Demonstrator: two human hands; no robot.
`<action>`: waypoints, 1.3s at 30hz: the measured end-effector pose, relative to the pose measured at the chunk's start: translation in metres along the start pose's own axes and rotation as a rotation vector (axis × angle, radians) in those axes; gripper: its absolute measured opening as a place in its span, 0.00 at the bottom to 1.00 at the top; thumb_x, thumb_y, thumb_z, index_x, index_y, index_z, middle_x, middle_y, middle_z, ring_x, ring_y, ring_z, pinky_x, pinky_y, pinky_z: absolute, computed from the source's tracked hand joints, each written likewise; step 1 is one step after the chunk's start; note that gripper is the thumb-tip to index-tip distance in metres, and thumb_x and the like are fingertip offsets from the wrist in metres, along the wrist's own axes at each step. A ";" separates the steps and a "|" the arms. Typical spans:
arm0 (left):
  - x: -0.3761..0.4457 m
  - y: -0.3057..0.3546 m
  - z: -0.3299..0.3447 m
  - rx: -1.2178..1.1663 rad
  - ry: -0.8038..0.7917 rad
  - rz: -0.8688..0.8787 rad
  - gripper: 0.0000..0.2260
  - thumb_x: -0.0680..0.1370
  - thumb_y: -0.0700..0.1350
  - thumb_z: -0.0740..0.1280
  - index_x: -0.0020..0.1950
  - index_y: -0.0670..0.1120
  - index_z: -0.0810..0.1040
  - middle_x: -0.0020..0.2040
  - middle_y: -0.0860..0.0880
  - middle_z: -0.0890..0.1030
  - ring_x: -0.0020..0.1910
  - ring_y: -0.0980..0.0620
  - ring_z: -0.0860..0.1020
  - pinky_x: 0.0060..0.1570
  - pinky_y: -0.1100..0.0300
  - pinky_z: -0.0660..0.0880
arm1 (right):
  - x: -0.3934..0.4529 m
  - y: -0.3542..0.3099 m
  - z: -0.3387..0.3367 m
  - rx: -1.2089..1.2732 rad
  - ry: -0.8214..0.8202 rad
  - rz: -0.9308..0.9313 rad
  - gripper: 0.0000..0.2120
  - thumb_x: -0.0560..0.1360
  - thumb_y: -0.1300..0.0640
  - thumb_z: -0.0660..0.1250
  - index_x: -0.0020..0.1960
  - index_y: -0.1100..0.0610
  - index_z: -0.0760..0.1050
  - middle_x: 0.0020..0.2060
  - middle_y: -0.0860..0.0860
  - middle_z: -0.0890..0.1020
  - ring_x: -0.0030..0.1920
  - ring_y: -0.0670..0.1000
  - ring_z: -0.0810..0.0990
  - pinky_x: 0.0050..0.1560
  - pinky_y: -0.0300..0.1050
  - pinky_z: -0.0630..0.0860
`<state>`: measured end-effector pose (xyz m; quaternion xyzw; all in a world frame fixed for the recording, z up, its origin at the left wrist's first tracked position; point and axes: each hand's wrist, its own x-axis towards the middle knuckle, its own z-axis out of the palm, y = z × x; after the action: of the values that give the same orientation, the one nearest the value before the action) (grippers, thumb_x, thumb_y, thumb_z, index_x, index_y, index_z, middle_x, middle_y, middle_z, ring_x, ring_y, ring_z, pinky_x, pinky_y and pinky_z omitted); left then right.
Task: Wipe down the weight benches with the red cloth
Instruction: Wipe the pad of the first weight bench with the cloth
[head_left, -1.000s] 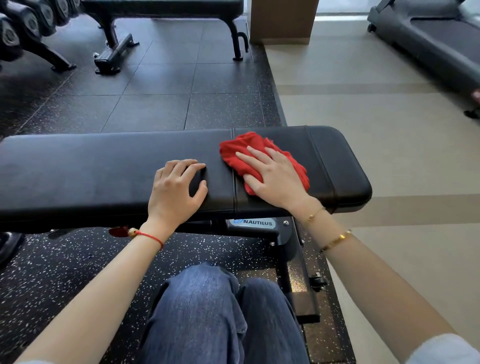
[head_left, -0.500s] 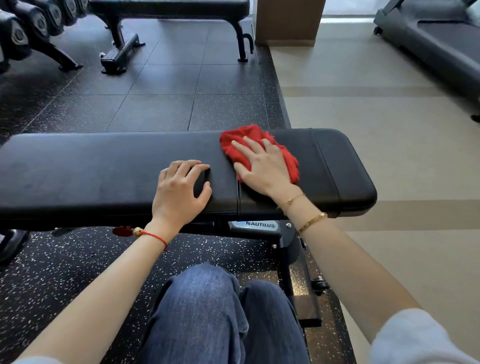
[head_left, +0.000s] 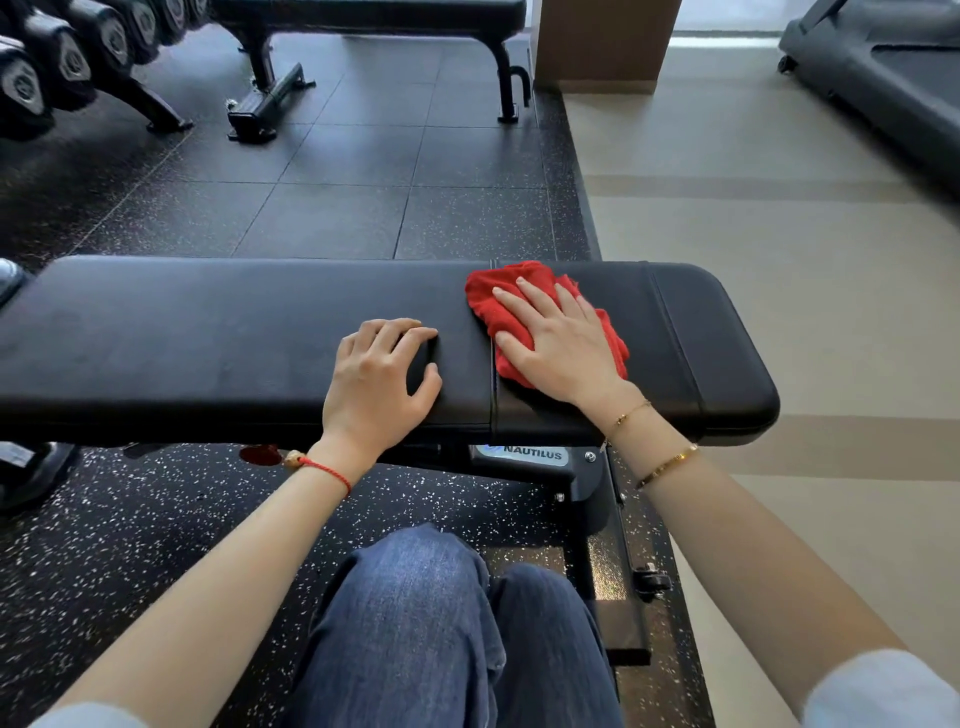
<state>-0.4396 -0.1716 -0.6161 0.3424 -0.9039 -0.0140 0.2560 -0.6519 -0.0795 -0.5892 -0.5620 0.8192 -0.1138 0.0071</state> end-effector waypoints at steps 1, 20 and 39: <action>0.000 0.000 0.000 0.001 -0.002 -0.002 0.17 0.77 0.53 0.61 0.63 0.50 0.78 0.62 0.52 0.79 0.63 0.47 0.73 0.62 0.50 0.68 | 0.007 -0.004 0.001 0.005 0.005 0.041 0.26 0.79 0.38 0.53 0.77 0.38 0.57 0.79 0.44 0.58 0.78 0.57 0.53 0.78 0.56 0.47; 0.000 -0.001 0.002 -0.008 0.004 0.002 0.17 0.77 0.53 0.60 0.63 0.50 0.78 0.61 0.54 0.79 0.62 0.48 0.74 0.61 0.50 0.69 | 0.022 0.047 -0.013 0.000 0.057 0.252 0.25 0.78 0.43 0.56 0.75 0.40 0.63 0.77 0.48 0.62 0.74 0.60 0.62 0.76 0.54 0.54; -0.001 -0.002 0.001 -0.002 0.009 0.009 0.17 0.77 0.52 0.61 0.64 0.50 0.78 0.62 0.53 0.78 0.63 0.49 0.74 0.62 0.51 0.69 | -0.027 0.057 -0.018 0.013 0.085 0.173 0.25 0.78 0.46 0.59 0.75 0.41 0.63 0.77 0.46 0.64 0.75 0.56 0.62 0.77 0.53 0.53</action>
<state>-0.4386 -0.1729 -0.6180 0.3381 -0.9043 -0.0122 0.2605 -0.6970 -0.0321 -0.5861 -0.4840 0.8634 -0.1417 -0.0143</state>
